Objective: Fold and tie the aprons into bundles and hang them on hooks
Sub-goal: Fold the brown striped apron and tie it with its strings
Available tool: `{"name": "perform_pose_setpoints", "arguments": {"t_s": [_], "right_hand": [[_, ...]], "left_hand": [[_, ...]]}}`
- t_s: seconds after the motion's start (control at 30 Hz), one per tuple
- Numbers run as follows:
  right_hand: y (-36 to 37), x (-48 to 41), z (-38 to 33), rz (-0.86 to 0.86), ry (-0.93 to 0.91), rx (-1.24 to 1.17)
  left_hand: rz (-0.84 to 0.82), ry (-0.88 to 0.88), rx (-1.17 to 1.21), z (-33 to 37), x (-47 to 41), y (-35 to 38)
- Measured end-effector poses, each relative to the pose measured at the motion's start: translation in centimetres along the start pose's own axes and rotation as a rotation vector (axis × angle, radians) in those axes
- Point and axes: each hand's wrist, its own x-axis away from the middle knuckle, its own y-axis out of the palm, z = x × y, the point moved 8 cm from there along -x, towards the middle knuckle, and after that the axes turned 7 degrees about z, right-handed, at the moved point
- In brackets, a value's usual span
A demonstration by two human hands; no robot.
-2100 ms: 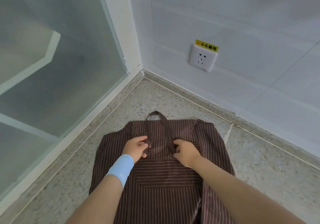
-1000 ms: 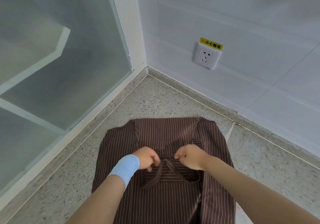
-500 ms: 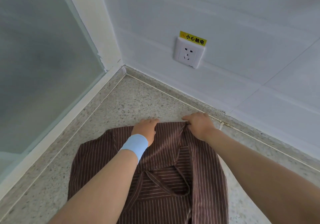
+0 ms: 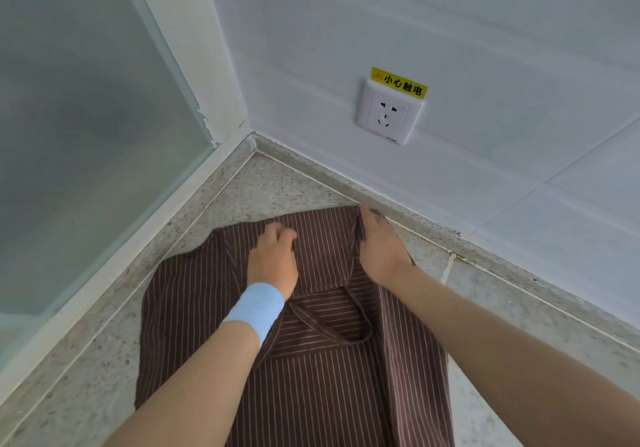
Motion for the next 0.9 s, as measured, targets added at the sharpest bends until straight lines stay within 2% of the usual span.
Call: {"name": "perform_pose_setpoints", "arguments": {"t_s": [0.07, 0.13, 0.23, 0.33, 0.4, 0.5, 0.57, 0.6, 0.67, 0.73, 0.8, 0.9], "right_hand": [[1.5, 2.9, 0.4, 0.025, 0.015, 0.185], [3.0, 5.7, 0.8, 0.011, 0.044, 0.244], [6.0, 8.0, 1.7, -0.167, 0.058, 0.282], [7.0, 6.6, 2.7, -0.321, 0.035, 0.344], [6.1, 5.1, 2.7, -0.337, 0.032, 0.375], [4.2, 4.7, -0.1, -0.148, -0.033, 0.361], [4.4, 6.9, -3.4, -0.049, -0.192, 0.333], [5.4, 8.4, -5.0, -0.052, -0.301, 0.330], [8.2, 11.8, -7.8, -0.134, -0.513, 0.329], [11.1, 14.6, -9.3, -0.246, -0.648, 0.366], [13.4, 16.2, -9.3, -0.360, -0.669, 0.452], [14.1, 17.1, -8.8, -0.378, -0.598, 0.573]], "left_hand": [[-0.032, -0.005, -0.085, -0.9, 2.7, 0.6], [-0.165, -0.049, -0.143, -2.4, 5.2, 2.2], [-0.361, -0.026, -0.225, -4.1, 6.6, 4.3], [-0.459, -0.040, -0.210, -4.8, 5.5, 4.3], [-0.428, -0.009, -0.183, -4.4, 4.9, 3.4], [-0.212, -0.035, -0.104, -4.5, 5.8, 0.7], [-0.062, -0.088, -0.088, -5.5, 7.8, -1.0], [-0.027, -0.123, -0.073, -6.0, 9.0, -1.4], [0.002, -0.230, -0.043, -7.7, 11.5, -1.9], [0.033, -0.369, -0.043, -9.7, 14.1, -2.7], [0.058, -0.529, -0.064, -12.1, 16.8, -3.7], [0.014, -0.782, -0.018, -15.9, 21.1, -4.6]]}}
